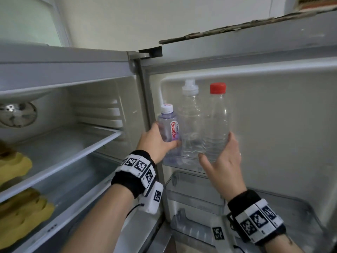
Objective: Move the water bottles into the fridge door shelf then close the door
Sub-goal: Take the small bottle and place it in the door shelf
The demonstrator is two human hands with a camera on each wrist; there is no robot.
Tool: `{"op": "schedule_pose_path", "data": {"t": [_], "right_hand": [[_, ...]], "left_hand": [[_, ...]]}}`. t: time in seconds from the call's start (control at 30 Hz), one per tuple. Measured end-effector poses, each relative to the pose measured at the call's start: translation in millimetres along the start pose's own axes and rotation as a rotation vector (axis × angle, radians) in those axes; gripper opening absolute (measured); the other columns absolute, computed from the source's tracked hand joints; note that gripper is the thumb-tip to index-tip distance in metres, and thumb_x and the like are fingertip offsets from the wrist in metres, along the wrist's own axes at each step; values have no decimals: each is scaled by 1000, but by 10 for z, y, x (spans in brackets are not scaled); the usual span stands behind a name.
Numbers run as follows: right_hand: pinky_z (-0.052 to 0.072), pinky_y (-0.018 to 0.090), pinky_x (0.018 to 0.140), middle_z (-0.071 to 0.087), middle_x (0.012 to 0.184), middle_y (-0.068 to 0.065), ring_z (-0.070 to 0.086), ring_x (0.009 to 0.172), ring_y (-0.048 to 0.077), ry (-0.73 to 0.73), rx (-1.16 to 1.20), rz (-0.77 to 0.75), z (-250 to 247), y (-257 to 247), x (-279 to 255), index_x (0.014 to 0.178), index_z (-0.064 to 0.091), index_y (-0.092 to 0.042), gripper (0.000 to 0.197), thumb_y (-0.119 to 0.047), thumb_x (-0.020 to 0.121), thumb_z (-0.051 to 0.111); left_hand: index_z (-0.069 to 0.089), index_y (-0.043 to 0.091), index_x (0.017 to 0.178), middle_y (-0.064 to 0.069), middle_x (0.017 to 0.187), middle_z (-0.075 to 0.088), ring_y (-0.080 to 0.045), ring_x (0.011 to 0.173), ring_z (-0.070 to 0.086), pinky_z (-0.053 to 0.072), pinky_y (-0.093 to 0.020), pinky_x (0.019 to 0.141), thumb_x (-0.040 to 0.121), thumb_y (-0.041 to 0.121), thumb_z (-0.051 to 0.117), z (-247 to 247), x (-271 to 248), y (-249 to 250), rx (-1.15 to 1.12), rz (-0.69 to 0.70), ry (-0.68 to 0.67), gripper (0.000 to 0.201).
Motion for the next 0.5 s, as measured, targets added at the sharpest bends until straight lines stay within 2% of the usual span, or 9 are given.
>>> {"op": "schedule_pose_path", "data": {"t": [0.17, 0.3, 0.37, 0.47, 0.5], "right_hand": [[19, 42, 115, 30, 152, 16, 29, 140, 28, -30, -32, 5, -3, -34, -23, 152, 8, 0, 101, -30, 80, 72], [15, 38, 116, 23, 156, 18, 23, 144, 30, -54, -36, 27, -32, -84, -39, 153, 4, 2, 103, -28, 82, 72], [14, 39, 116, 20, 158, 18, 20, 145, 30, -71, -32, 38, -51, -105, -54, 153, 1, 2, 103, -28, 83, 71], [11, 43, 118, 15, 161, 15, 15, 148, 28, -76, 4, 72, -67, -175, -87, 153, 0, 1, 102, -28, 85, 70], [10, 43, 119, 14, 161, 16, 14, 148, 27, -73, 18, 80, -64, -196, -97, 153, 0, 0, 101, -27, 85, 69]], "left_hand": [[57, 21, 116, 2, 108, 74, -18, 99, 71, 50, -26, 85, 63, 52, 84, -35, -5, 29, 16, -23, -52, 67], [59, 14, 121, -5, 119, 72, -25, 109, 67, 50, -28, 89, 70, 43, 83, -51, -127, 7, 42, -24, -82, 64], [53, 11, 129, -5, 129, 67, -24, 116, 64, 47, -27, 93, 76, 41, 80, -36, -229, -34, 17, -44, -134, 67], [36, 10, 142, -6, 140, 58, -28, 126, 58, 43, -27, 99, 82, 39, 74, 4, -407, -64, -23, -63, -188, 77], [29, 10, 145, -8, 143, 55, -30, 128, 56, 43, -31, 103, 83, 39, 73, 29, -474, -57, -36, -65, -196, 82]]}}
Point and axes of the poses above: each hand's wrist, its own x-axis towards the middle knuckle, its own z-axis out of the palm, y = z × x, the point moved 1 cm from there along x, towards the middle knuckle
